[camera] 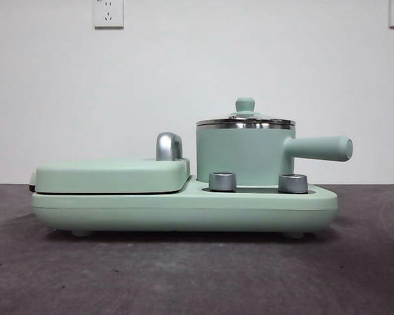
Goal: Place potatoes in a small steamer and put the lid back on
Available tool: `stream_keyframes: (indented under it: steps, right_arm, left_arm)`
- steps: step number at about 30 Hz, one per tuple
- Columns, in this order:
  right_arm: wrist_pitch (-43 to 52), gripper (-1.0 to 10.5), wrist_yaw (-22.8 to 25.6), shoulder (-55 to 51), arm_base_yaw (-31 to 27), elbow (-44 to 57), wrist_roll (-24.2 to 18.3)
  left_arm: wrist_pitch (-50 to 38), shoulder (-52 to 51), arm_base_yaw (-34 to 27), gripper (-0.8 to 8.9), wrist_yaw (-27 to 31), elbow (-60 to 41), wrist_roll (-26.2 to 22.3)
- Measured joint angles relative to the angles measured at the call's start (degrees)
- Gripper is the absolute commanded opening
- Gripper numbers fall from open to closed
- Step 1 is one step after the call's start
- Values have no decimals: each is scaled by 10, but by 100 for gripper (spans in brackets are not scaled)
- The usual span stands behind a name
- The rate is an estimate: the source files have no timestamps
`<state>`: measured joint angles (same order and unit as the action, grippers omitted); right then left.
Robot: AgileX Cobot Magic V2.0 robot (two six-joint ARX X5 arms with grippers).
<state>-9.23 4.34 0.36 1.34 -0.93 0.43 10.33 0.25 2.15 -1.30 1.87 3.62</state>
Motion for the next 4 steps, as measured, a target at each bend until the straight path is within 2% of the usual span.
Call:
stream_keyframes:
  steps: [4]
  right_arm:
    - [0, 15, 0, 0, 0, 0, 0]
  left_arm:
    - [0, 0, 0, 25, 0, 0, 0]
